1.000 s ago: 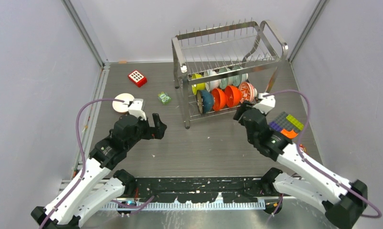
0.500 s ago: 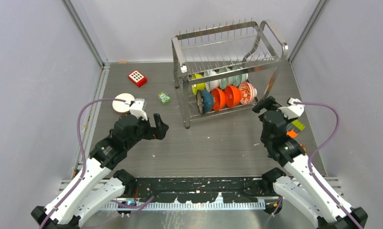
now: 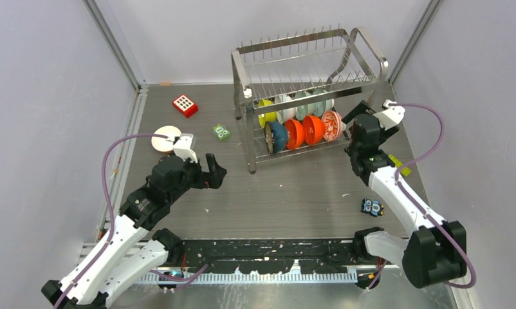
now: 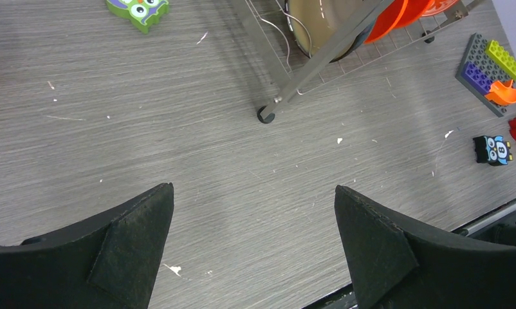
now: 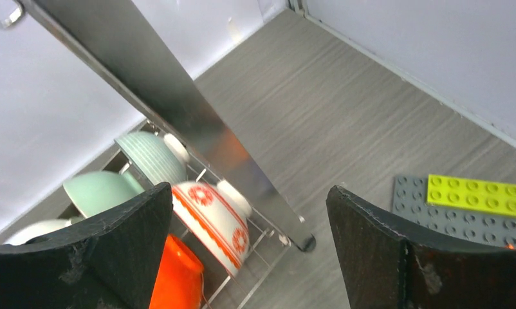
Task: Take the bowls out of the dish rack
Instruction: Adjust the dish rack at the center of the board.
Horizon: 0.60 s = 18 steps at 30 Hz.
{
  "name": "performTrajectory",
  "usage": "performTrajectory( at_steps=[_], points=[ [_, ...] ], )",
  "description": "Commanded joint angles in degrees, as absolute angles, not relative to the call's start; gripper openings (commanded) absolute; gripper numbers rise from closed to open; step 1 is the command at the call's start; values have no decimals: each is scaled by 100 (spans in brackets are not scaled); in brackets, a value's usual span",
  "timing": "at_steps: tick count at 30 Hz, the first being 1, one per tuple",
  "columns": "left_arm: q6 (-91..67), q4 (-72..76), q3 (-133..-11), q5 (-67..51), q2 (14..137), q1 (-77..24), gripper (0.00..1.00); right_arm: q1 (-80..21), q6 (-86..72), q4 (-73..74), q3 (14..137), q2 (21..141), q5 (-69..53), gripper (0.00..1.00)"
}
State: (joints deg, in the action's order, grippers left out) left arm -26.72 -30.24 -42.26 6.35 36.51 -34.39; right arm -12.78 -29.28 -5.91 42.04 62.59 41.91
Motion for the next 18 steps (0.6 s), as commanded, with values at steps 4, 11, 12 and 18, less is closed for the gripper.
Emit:
performTrajectory(
  at_steps=[4,11,12,18],
  points=[
    [-2628,-2841,-4237,636,3701,-3453,96,-862,-2575,-1339,4821,6976,3987,92],
    [-2627,-2790,-4225,611,3724,-3451,96,-670,-2346,-1674,5061,7490,3772,85],
    [-2621,-2788,-4223,608,3733,-3450,96,-661,-2288,-1744,5082,7542,3732,82],
    [-2627,-2792,-4236,615,3803,-3453,96,-652,-2263,-1832,5159,7695,3532,62]
  ],
)
